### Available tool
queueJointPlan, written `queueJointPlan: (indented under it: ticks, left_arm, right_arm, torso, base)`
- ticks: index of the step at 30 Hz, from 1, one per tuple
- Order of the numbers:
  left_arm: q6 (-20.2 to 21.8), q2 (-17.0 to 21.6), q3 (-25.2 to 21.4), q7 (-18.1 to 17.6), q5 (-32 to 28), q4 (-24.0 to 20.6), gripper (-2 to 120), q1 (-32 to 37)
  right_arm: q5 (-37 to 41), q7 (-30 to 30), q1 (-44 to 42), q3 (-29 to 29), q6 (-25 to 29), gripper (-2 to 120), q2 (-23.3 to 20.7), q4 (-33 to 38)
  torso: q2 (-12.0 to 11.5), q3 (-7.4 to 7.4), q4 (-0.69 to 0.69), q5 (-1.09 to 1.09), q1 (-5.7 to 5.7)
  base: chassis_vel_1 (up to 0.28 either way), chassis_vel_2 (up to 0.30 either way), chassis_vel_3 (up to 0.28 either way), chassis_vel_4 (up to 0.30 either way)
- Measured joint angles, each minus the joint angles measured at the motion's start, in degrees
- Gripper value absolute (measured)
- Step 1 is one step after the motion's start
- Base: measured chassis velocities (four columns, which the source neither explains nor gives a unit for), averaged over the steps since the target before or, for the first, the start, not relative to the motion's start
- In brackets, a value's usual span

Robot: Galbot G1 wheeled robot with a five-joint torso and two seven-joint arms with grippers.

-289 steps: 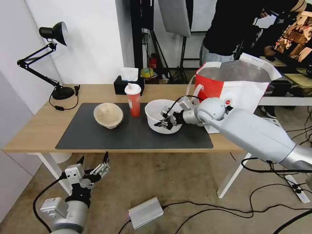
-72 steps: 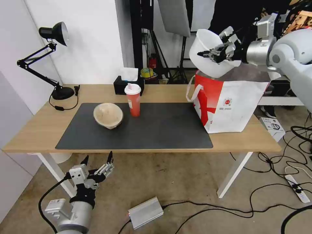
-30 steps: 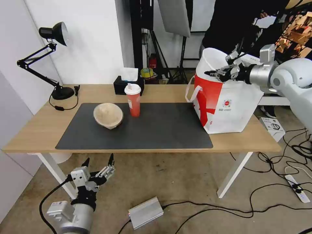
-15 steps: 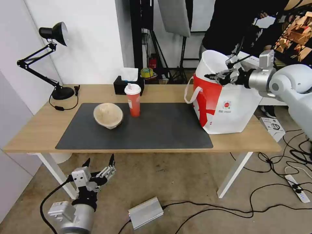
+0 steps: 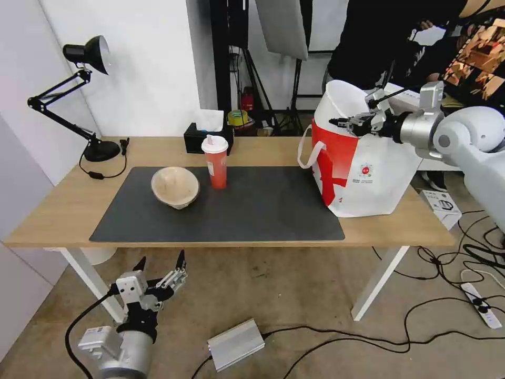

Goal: Pick up the trash from the table and place it into the takeout bag.

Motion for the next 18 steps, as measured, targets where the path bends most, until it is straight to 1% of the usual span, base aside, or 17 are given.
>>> queueJointPlan:
  ticks: [5,6,8,9,10,13,14,17,18]
  left_arm:
    - [-0.02,-0.12,0.36,0.02,0.14,0.3,100,-0.14]
    - [-0.03,-0.15,0.49,0.02,0.2,0.39,100,-0.2]
    - [-0.04,-0.18,0.63,0.03,0.27,0.5,100,-0.3]
    - [-0.04,-0.18,0.63,0.03,0.27,0.5,100,-0.3]
    - [-0.05,-0.18,0.7,0.03,0.29,0.6,100,-0.41]
    - [-0.06,-0.11,0.76,0.04,0.3,0.72,100,-0.55]
    - [-0.06,-0.11,0.76,0.04,0.3,0.72,100,-0.55]
    - [-0.06,-0.02,0.78,0.05,0.3,0.74,100,-0.58]
    - [-0.06,-0.04,0.81,0.05,0.3,0.75,100,-0.58]
  right_arm:
    - [0.35,1.12,0.07,0.22,-0.04,1,-0.05,-0.16]
    - [0.43,1.28,0.09,0.33,-0.02,8,-0.05,-0.2]
    - [0.45,1.61,0.08,0.39,0.02,14,-0.05,-0.22]
    - [0.45,1.61,0.08,0.39,0.02,14,-0.05,-0.22]
    - [0.45,1.83,0.02,0.42,0.07,20,-0.07,-0.23]
    - [0.44,2.2,-0.01,0.47,0.11,34,-0.11,-0.23]
    - [0.44,2.2,-0.01,0.47,0.11,34,-0.11,-0.23]
    - [0.42,2.43,-0.01,0.5,0.14,45,-0.29,-0.19]
    - [0.42,2.47,-0.01,0.52,0.15,50,-0.41,-0.16]
  torso:
    - [0.0,0.0,0.0,0.0,0.0]
    - [0.0,0.0,0.0,0.0,0.0]
    - [0.0,0.0,0.0,0.0,0.0]
    - [0.0,0.0,0.0,0.0,0.0]
    - [0.0,0.0,0.0,0.0,0.0]
    - [0.0,0.0,0.0,0.0,0.0]
    - [0.0,0.0,0.0,0.0,0.0]
    - [0.0,0.0,0.0,0.0,0.0]
    - [0.0,0.0,0.0,0.0,0.0]
  base:
    - [0.0,0.0,0.0,0.0]
    - [0.0,0.0,0.0,0.0]
    - [0.0,0.0,0.0,0.0]
    - [0.0,0.0,0.0,0.0]
    - [0.0,0.0,0.0,0.0]
    - [0.0,0.0,0.0,0.0]
    - [0.0,0.0,0.0,0.0]
    - [0.0,0.0,0.0,0.0]
    - [0.0,0.0,0.0,0.0]
